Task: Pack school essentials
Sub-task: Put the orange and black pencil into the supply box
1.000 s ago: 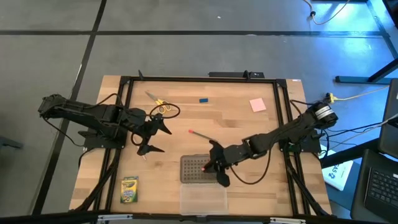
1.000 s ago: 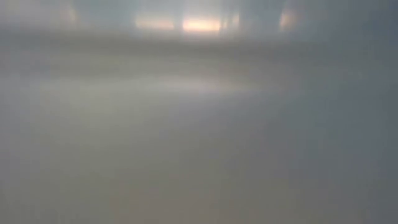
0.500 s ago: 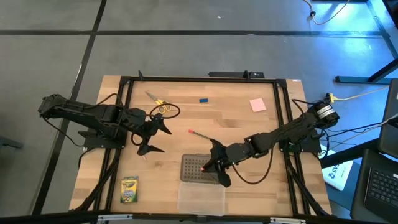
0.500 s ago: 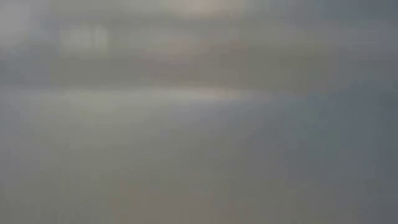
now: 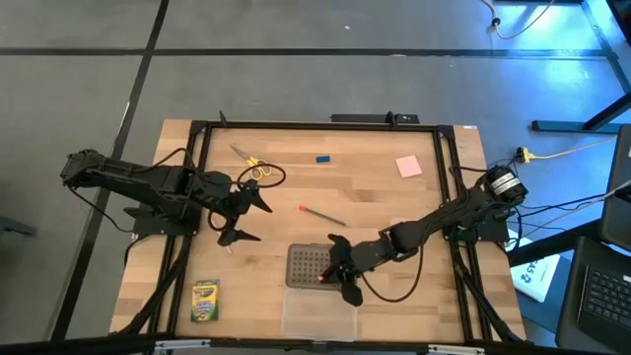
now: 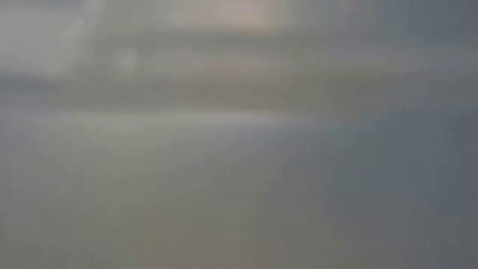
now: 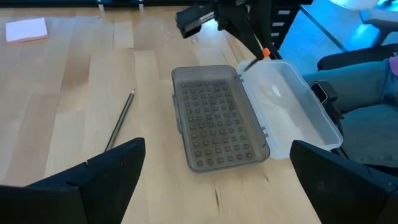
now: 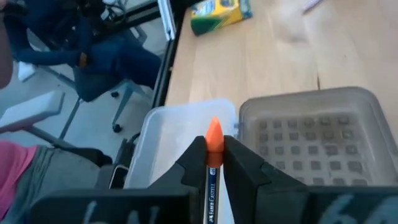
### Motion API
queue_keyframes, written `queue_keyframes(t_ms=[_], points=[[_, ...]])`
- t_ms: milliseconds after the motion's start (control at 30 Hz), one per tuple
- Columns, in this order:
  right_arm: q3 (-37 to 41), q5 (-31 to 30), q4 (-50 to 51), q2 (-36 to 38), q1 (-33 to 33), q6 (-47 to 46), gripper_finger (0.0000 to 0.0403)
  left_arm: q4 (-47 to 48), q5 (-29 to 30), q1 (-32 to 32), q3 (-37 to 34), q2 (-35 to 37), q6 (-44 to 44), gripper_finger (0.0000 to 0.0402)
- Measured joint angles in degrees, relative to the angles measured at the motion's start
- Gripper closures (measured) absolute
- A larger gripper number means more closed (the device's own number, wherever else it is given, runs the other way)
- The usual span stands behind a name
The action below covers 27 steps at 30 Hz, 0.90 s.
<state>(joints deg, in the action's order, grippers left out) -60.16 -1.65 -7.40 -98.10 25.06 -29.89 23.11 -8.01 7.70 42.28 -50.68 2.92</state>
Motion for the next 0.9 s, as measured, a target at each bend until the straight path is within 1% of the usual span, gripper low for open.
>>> queue_keyframes(t_ms=[433, 633, 733, 900], points=[[0.0, -0.33, 9.79, 0.26, -0.74, 0.44, 0.0359, 0.0, 0.0, -0.01, 0.0, 0.0, -0.02, 0.0005], [0.0, 0.21, 10.32, 0.28, -0.65, 0.61, 0.0358, 0.0, 0.0, -0.02, 0.0, 0.0, -0.04, 0.0005], [0.0, 0.2, 10.32, 0.28, -0.68, 0.64, 0.035, 0.0, 0.0, -0.01, 0.0, 0.0, -0.03, 0.0005], [0.0, 0.21, 10.53, 0.28, -0.68, 2.05, 0.0327, 0.0, 0.0, 0.0, 0.0, 0.0, -0.04, 0.0005]])
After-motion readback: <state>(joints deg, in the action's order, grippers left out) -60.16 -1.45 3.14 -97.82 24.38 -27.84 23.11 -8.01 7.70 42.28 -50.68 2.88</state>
